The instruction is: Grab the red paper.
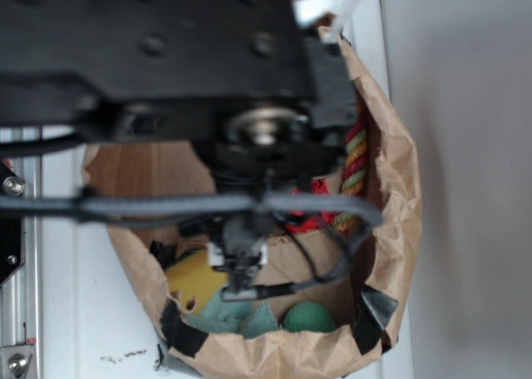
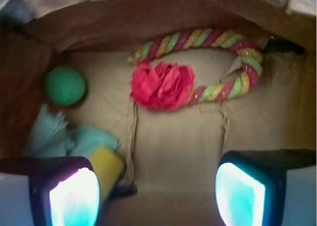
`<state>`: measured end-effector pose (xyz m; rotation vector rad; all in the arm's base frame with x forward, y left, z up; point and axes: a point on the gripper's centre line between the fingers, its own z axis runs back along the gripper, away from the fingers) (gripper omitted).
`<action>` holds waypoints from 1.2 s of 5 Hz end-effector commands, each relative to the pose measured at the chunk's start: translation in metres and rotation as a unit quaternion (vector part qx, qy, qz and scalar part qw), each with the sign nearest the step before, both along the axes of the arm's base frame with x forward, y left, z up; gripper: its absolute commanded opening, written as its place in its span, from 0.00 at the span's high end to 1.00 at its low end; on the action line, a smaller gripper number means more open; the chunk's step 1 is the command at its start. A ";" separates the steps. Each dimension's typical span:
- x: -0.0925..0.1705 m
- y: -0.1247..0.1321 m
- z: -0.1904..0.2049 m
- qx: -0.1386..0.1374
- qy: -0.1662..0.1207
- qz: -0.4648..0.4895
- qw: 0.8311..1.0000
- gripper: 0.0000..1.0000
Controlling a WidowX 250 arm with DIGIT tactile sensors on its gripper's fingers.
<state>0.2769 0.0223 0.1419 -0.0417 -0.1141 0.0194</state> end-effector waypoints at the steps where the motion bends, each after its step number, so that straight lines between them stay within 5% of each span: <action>1: 0.024 -0.010 -0.011 -0.006 -0.011 0.014 1.000 0.00; 5: 0.027 -0.016 -0.023 -0.004 -0.006 0.015 1.000 0.00; 6: 0.011 -0.008 -0.033 -0.004 0.036 0.140 0.990 0.00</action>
